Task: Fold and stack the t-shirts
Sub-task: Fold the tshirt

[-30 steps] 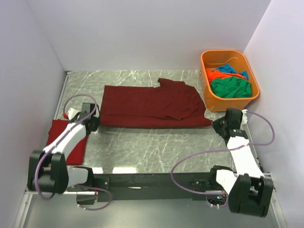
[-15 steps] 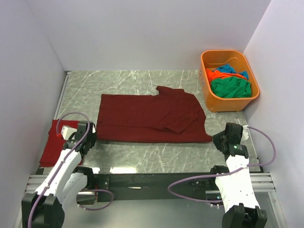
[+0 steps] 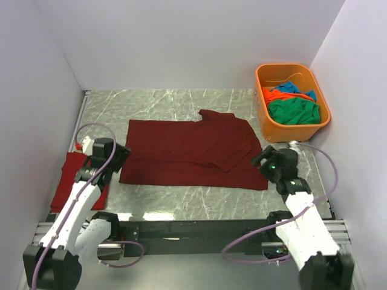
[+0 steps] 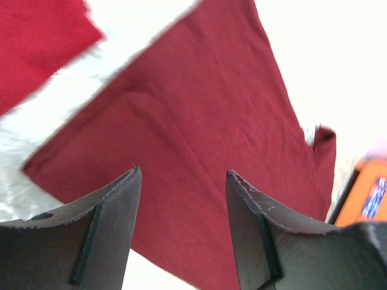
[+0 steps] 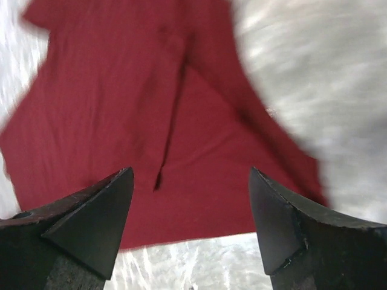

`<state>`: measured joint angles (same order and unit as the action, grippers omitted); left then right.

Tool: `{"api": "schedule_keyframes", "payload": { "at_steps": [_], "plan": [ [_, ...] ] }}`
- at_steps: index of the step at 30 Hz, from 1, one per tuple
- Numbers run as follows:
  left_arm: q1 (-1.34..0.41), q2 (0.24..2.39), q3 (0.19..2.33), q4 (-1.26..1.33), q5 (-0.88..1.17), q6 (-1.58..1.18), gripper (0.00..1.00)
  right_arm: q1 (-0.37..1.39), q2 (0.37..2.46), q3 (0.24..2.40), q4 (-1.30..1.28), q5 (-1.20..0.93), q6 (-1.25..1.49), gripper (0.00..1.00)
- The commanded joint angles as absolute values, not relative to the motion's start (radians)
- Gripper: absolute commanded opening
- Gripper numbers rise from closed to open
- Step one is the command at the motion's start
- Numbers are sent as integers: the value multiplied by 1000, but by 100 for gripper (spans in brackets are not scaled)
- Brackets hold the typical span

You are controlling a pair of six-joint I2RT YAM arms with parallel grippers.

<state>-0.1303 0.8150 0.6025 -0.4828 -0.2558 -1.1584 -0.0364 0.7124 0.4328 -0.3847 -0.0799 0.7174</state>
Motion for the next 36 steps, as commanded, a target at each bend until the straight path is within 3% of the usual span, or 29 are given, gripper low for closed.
{"api": "schedule_keyframes", "payload": {
  "at_steps": [1,6,10,21,36],
  "plan": [
    [-150,883,682,-430,-140,-1039,62,128,796,445,-224,-20,739,82],
    [-163,952,756,-465,-89,-960,62,342,923,387,-34,57,866,71],
    [-163,965,790,-472,-46,-901,63,386,971,307,133,67,963,61],
    [-163,957,815,-479,-69,-850,63,436,1169,334,244,95,994,60],
    [-163,965,801,-465,-72,-851,62,457,1275,388,290,91,996,59]
  ]
}}
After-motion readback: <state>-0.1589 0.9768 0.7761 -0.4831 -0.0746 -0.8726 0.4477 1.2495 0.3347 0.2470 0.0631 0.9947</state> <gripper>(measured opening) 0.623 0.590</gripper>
